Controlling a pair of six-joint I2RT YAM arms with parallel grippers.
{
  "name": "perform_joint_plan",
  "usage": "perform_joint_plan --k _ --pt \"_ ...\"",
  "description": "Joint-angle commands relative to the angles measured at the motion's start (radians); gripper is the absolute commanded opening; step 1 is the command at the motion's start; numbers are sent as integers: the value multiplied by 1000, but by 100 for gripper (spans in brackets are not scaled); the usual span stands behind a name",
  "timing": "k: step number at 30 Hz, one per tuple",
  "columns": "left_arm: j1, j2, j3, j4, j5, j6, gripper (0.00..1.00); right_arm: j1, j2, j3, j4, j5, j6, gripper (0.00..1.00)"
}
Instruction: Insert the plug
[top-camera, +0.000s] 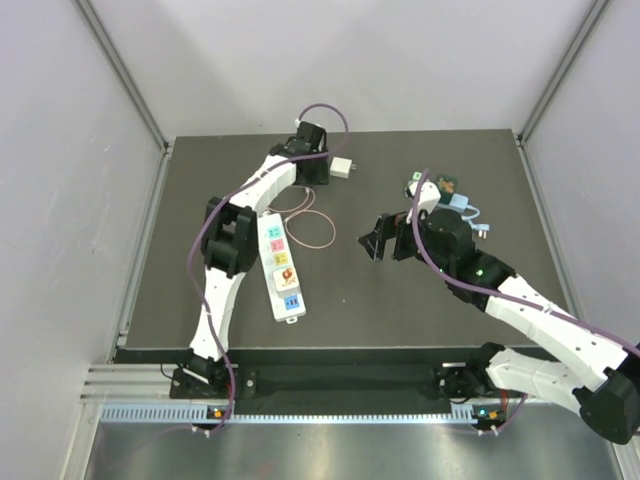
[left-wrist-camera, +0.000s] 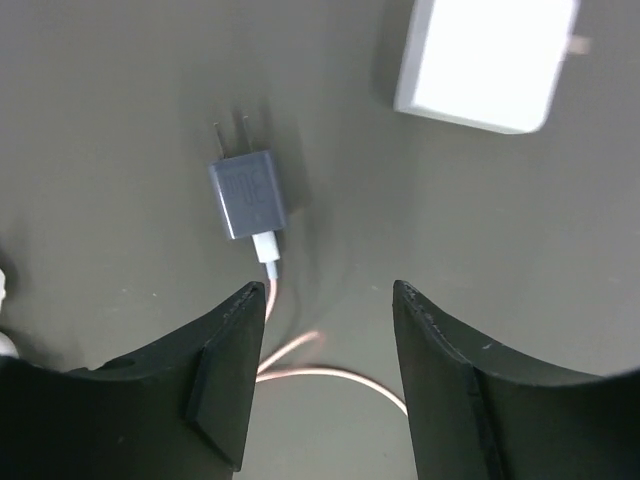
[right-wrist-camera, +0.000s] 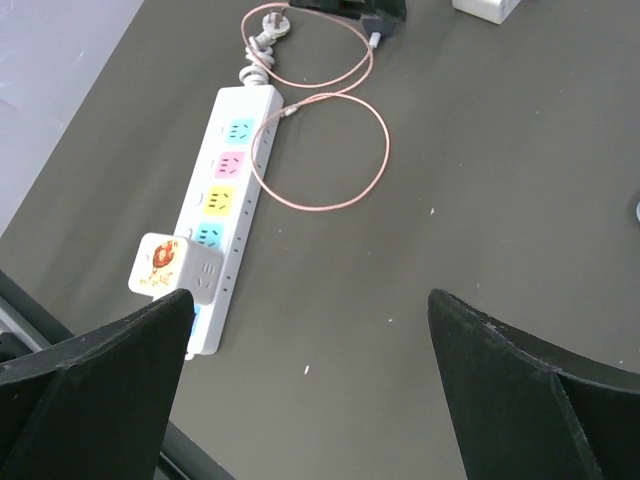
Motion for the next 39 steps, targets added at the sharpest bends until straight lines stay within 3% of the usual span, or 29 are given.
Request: perform_joint_plan --k 1,23,30,35,39 --pt "10 26 69 -37 -103 6 59 -6 -33 -6 35 -15 -10 100" --pt "11 182 200 18 -186 26 59 -4 -31 -21 68 0 -56 100" --pt "26 191 198 40 -167 23 52 -6 -13 -35 91 8 -49 100" --pt "37 202 197 43 -119 7 39 -6 -3 -53 114 -1 -26 100" --pt "43 210 197 41 -93 -5 36 -6 6 -52 109 -6 -21 100"
